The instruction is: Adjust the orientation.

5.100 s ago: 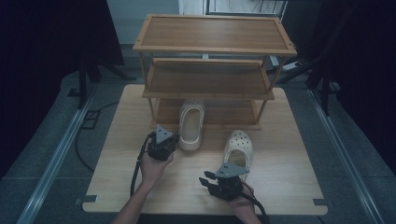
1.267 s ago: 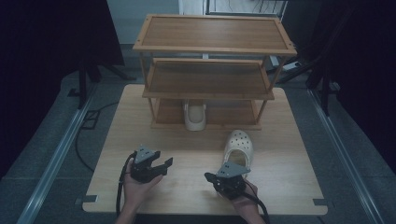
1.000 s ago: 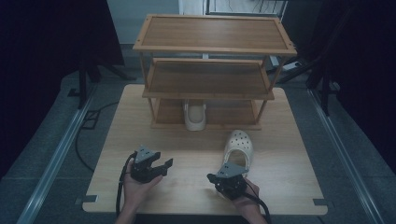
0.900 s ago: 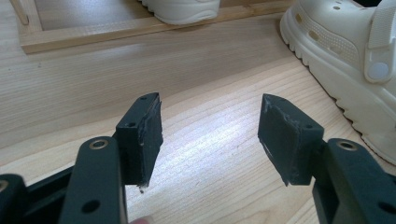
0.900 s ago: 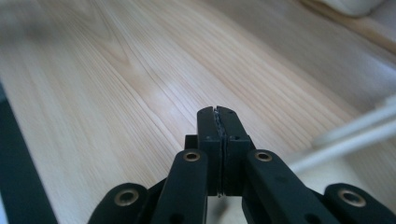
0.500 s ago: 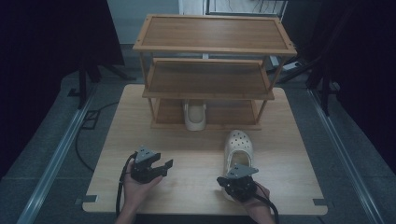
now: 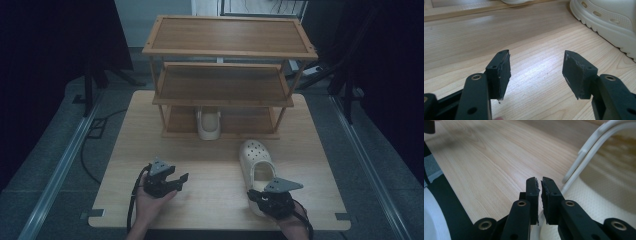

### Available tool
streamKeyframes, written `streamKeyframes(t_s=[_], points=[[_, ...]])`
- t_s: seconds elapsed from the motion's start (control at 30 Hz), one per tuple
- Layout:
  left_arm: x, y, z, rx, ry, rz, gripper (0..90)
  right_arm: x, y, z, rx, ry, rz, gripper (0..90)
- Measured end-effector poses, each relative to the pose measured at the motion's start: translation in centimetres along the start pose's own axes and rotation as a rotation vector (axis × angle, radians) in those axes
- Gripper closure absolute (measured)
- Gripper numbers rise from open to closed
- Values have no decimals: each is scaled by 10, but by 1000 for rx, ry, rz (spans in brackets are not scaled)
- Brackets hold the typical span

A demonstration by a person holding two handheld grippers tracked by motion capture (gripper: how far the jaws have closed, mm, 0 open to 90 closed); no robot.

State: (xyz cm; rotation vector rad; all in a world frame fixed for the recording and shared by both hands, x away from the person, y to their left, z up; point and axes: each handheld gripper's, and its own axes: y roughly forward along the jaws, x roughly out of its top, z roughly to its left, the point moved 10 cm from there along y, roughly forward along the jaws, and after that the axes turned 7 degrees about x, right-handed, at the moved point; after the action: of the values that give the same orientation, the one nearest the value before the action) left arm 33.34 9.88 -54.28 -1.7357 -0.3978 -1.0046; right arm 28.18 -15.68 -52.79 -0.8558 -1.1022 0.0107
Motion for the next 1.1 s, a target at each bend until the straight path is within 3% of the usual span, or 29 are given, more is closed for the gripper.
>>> streamKeyframes(t_s=[0.23, 0.4, 0.57, 0.63, 0.8, 1.1], points=[[4, -6, 3, -1, -19, -15, 400, 14, -15, -7, -35, -17, -50, 758], [7, -10, 2, -13, -28, -28, 399, 49, -30, -12, -80, -45, -98, 707], [7, -11, 3, -16, -29, -30, 398, 74, -32, -21, -117, -67, -112, 651], [7, -11, 4, -15, -32, -29, 399, 74, -32, -26, -126, -45, -131, 645], [5, -8, 5, -10, -32, -23, 398, 61, -35, -40, -160, -11, -121, 631], [3, -7, 2, -11, -18, -16, 398, 49, -49, -61, -241, 20, -118, 612]])
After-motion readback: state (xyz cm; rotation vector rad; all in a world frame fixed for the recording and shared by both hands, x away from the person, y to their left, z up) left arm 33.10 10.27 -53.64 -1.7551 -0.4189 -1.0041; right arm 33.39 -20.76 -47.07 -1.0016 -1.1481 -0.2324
